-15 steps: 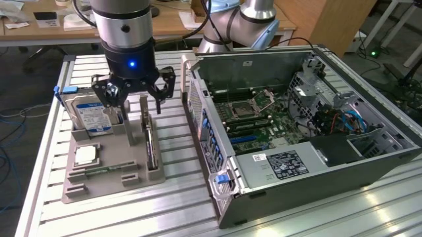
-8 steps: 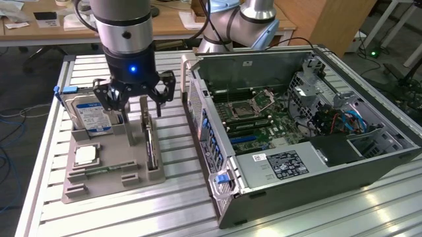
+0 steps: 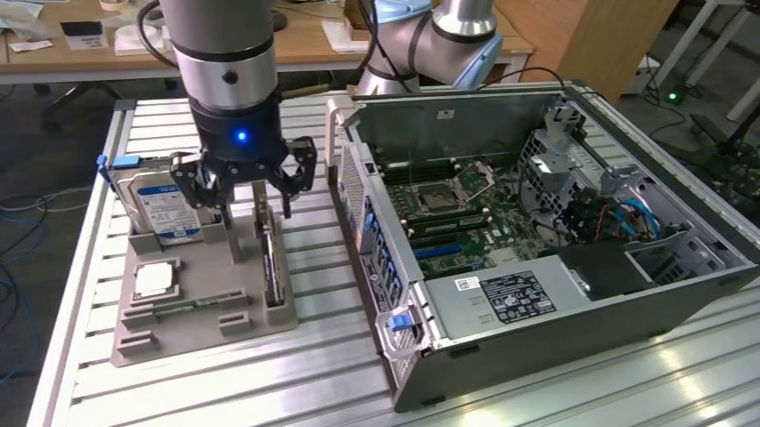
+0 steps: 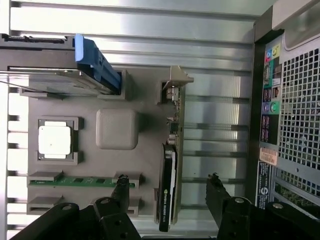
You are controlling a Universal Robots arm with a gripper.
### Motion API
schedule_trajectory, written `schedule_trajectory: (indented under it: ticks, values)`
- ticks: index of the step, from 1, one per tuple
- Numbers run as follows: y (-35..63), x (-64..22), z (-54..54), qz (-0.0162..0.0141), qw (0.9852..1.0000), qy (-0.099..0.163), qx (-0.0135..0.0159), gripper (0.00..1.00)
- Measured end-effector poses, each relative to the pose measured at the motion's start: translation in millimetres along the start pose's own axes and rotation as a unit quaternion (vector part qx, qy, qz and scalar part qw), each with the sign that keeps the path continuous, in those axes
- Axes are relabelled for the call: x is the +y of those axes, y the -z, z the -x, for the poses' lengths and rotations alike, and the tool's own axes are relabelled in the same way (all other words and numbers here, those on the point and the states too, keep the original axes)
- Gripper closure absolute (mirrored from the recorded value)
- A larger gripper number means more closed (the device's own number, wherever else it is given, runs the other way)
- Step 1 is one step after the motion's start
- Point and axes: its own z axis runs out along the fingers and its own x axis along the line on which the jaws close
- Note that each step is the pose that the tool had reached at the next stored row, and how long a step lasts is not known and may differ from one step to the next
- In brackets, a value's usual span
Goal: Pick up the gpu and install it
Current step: 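Pick up the gpu and move the gpu toward the slot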
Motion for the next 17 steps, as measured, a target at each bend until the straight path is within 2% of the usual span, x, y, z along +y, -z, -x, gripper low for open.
schedule_trajectory:
  ticks: [17]
  values:
    - [-29.7, -4.3, -0.4, 0.0001, 1.0000, 0.002, 0.0010, 0.28]
